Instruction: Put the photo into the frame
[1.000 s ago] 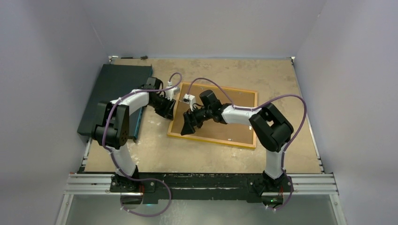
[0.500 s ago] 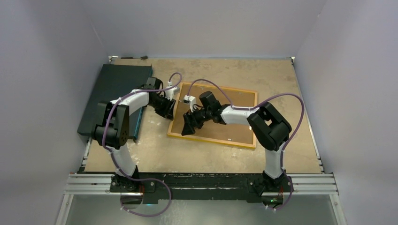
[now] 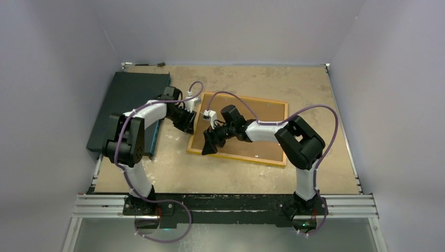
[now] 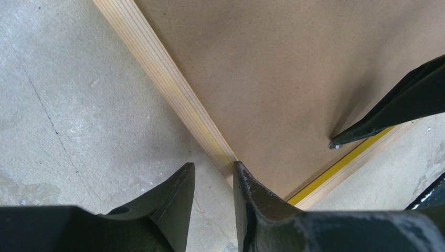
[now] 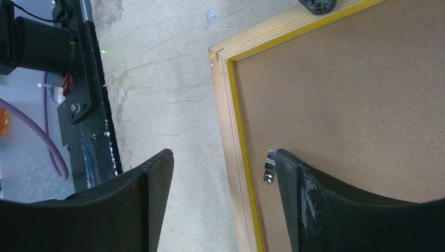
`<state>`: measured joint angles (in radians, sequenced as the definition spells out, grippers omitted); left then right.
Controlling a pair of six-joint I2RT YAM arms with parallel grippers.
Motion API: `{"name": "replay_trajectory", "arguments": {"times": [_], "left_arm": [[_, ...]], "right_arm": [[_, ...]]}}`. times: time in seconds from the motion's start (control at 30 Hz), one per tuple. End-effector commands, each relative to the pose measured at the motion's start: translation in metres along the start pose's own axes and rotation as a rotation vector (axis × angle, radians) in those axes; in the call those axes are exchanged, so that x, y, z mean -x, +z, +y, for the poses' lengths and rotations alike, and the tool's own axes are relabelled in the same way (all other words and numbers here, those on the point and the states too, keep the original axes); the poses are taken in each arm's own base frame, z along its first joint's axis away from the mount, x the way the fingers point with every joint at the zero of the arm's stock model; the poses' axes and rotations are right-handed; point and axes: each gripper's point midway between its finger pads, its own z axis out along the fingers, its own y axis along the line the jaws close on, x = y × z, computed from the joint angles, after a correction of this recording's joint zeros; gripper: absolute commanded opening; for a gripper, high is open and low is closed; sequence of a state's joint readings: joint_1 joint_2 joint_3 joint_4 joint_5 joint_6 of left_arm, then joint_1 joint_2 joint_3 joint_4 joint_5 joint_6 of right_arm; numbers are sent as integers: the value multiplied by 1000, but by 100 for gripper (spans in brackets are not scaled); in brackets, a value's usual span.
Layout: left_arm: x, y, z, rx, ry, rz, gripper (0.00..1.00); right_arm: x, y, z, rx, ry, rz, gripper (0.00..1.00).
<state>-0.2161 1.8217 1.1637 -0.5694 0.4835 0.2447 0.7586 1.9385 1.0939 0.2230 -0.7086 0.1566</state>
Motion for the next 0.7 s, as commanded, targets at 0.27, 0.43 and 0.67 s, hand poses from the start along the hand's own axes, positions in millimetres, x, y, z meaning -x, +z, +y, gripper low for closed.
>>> {"name": "replay_trajectory", "arguments": {"times": [0.27,0.43,0.67], "left_arm": [[13,-4,3,19,8,-46,31],[15,-3,3,18,4,-51,31],[19,-3,3,17,0,-59,30]], "right_arm": [[-25,-5,18,62,4,89,70],[-25,-4,24,105,-5,98,69],[-26,-1,30,168,-9,125,65]]}}
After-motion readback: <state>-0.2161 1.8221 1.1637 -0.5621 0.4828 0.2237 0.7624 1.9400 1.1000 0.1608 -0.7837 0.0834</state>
